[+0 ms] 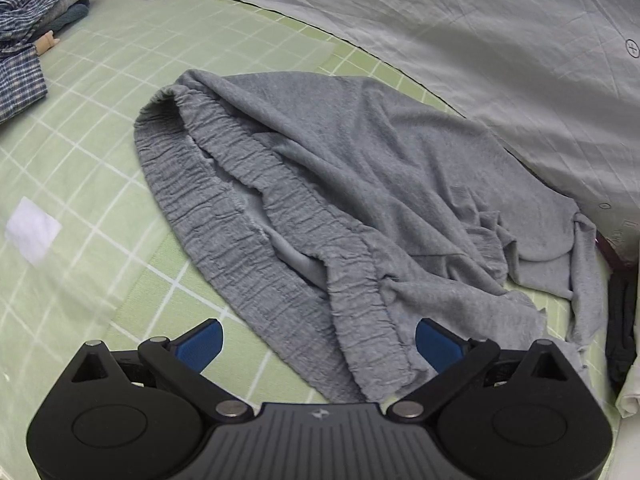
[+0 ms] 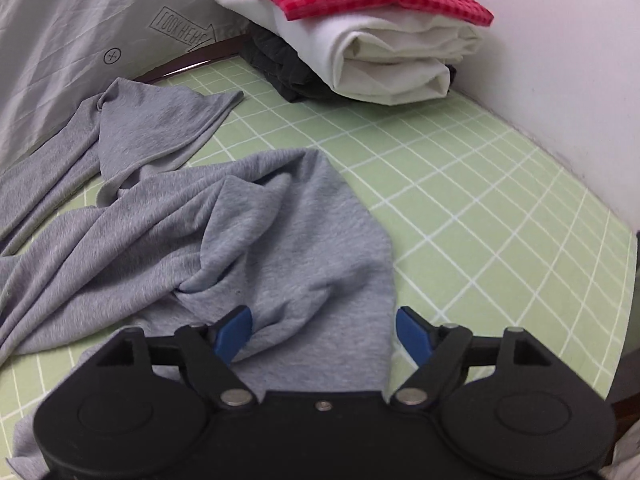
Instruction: Fold clothes
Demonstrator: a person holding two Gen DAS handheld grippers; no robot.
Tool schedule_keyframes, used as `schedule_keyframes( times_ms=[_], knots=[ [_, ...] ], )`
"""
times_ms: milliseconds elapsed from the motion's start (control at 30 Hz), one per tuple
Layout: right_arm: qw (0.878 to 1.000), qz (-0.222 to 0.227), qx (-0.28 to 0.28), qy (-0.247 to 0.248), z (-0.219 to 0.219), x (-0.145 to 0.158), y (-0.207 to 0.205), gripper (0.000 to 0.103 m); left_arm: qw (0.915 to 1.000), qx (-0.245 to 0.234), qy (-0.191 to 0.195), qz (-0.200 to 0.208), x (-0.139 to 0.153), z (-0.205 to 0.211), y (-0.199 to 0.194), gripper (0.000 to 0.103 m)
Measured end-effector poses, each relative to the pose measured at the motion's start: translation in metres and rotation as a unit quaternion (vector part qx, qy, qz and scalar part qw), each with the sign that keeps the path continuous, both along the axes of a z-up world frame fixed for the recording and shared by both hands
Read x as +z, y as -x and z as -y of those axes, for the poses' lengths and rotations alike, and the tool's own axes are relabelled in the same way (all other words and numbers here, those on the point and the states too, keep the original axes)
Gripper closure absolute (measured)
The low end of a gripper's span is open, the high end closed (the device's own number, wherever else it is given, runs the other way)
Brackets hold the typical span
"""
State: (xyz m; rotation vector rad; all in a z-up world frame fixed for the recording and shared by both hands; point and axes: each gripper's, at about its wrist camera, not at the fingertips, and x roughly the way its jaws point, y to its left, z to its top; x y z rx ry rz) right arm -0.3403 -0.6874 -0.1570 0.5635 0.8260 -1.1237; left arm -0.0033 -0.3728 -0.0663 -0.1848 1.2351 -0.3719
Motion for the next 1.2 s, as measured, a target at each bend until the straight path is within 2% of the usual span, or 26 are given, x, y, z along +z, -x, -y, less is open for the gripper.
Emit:
schedule_keyframes(
  times_ms=[100, 300, 333, 400, 433, 467, 500, 600, 733, 967, 1033, 1133, 1200],
  knots=[
    [1.0, -0.003, 0.005, -0.005, -0.004, -0.004, 0.002, 0.021, 0.9996, -0.029, 0.0, -0.002, -0.005, 0.02, 0.004, 0.011],
    [1.0, -0.007, 0.0, -0.013, -0.004, -0.001, 0.006, 0.019, 0.9984, -0.055, -0.007, -0.016, -0.024, 0.041, 0.005, 0.033],
    [1.0, -0.007, 0.002, -0.017, -0.005, -0.002, 0.007, 0.019, 0.9982, -0.058, -0.008, -0.017, -0.027, 0.043, 0.004, 0.041],
    [1.0, -0.006, 0.007, -0.027, -0.006, -0.003, 0.01, 0.019, 0.9968, -0.075, -0.028, 0.001, -0.027, 0.047, 0.005, 0.048],
    [0.999, -0.007, 0.009, -0.033, -0.006, -0.005, 0.011, 0.019, 0.9955, -0.085, -0.039, 0.011, -0.027, 0.049, 0.005, 0.058],
    [0.999, -0.002, 0.008, -0.033, -0.007, -0.006, 0.012, 0.019, 0.9952, -0.087, -0.042, 0.013, -0.027, 0.048, 0.005, 0.067],
    [0.999, 0.0, 0.007, -0.034, -0.008, -0.007, 0.013, 0.019, 0.9952, -0.088, -0.041, 0.014, -0.028, 0.045, 0.004, 0.081],
    [0.999, -0.004, 0.008, -0.031, -0.009, -0.008, 0.011, 0.019, 0.9956, -0.086, -0.034, 0.011, -0.028, 0.035, 0.002, 0.097],
    [0.999, -0.014, 0.016, -0.026, -0.014, -0.007, 0.009, 0.019, 0.9953, -0.068, -0.066, 0.017, -0.023, 0.005, 0.007, 0.098],
    [0.999, -0.032, 0.029, -0.017, -0.023, -0.007, 0.004, 0.019, 0.9958, 0.028, -0.084, 0.024, -0.019, -0.086, 0.002, 0.098],
    [0.998, -0.038, 0.039, -0.015, -0.026, -0.006, 0.0, 0.019, 0.9944, 0.047, -0.088, 0.035, -0.017, -0.108, 0.0, 0.098],
    [0.996, -0.049, 0.068, -0.013, -0.034, -0.003, -0.012, 0.019, 0.988, 0.068, -0.123, 0.065, -0.011, -0.136, -0.007, 0.098],
    [0.995, -0.055, 0.088, -0.01, -0.038, 0.0, -0.023, 0.019, 0.9847, 0.084, -0.137, 0.067, -0.012, -0.156, -0.011, 0.098]
  ],
)
